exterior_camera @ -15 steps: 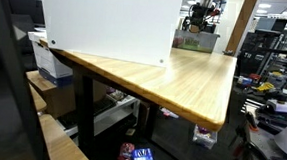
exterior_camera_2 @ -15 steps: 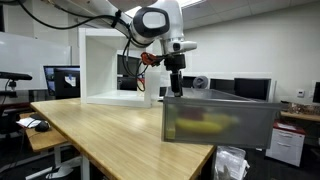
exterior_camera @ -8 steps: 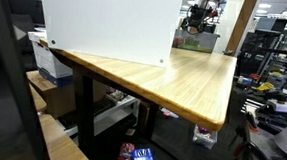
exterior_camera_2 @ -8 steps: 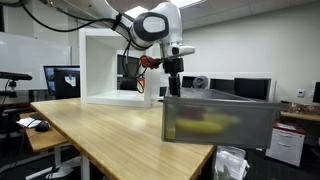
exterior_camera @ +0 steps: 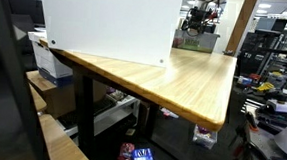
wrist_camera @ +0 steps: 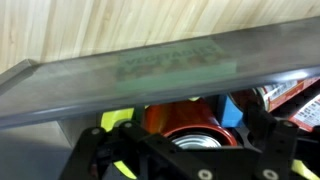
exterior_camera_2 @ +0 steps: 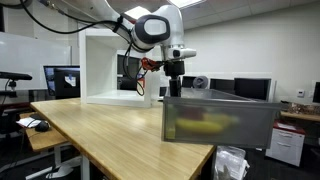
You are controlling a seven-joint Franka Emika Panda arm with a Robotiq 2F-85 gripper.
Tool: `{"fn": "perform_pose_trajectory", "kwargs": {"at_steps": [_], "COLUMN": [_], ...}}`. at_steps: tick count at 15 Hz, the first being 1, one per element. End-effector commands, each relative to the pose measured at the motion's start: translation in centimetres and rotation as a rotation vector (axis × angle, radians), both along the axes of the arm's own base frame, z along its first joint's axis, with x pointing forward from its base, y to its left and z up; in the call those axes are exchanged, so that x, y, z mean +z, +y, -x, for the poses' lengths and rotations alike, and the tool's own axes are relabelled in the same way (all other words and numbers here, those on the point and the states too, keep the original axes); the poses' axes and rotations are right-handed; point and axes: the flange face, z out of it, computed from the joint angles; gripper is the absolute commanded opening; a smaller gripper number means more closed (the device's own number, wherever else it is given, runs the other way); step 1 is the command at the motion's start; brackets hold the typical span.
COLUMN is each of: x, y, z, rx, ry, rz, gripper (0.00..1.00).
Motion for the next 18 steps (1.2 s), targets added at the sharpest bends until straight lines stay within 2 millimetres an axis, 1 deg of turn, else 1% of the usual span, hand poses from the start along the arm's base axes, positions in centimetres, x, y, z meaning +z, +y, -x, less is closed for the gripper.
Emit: {"fn": "perform_pose_trajectory", "kwargs": {"at_steps": [1, 6, 14, 18], "x": [-0.7, -1.0, -0.1, 0.0], "y": [-1.0, -2.6, -4.1, -4.8], "z": [0.1, 0.4, 0.0, -0.2], "rx": [0.001, -0.026, -0.049, -0.059], "ry": [0.015, 0.022, 0.010, 0.010], "rz": [-0.010, -0.002, 0.010, 0.012], "gripper": [1.00, 1.00, 1.00, 1.00]}}
